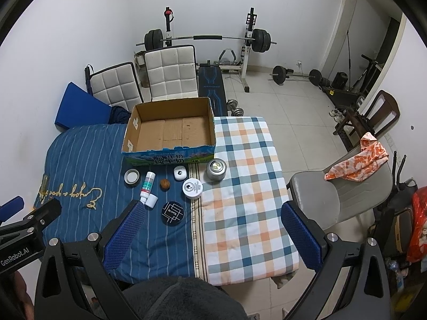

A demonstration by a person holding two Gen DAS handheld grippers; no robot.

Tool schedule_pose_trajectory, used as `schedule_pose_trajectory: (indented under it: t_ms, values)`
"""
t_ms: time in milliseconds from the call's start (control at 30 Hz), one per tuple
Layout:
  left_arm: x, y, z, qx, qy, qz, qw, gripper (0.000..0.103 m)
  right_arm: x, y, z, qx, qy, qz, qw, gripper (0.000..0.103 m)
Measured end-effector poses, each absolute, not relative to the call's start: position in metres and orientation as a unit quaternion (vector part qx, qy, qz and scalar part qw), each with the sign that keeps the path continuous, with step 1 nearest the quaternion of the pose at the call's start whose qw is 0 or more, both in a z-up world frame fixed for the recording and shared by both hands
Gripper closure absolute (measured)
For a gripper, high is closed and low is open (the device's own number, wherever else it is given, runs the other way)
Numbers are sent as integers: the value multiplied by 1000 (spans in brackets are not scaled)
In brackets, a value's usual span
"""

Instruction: Organize rigid objects

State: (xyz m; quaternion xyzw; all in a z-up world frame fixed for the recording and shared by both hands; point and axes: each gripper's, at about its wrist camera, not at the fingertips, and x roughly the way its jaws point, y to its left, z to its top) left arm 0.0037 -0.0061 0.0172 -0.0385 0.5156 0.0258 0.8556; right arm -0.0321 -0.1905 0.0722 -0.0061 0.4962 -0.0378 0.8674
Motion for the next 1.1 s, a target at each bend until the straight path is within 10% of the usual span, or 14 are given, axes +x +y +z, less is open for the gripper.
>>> schedule_pose_trajectory:
  t_ms: [1100]
  values:
    - [7,-5,19,-37,511,21,859,0,-29,-193,72,1,497,-42,867,0]
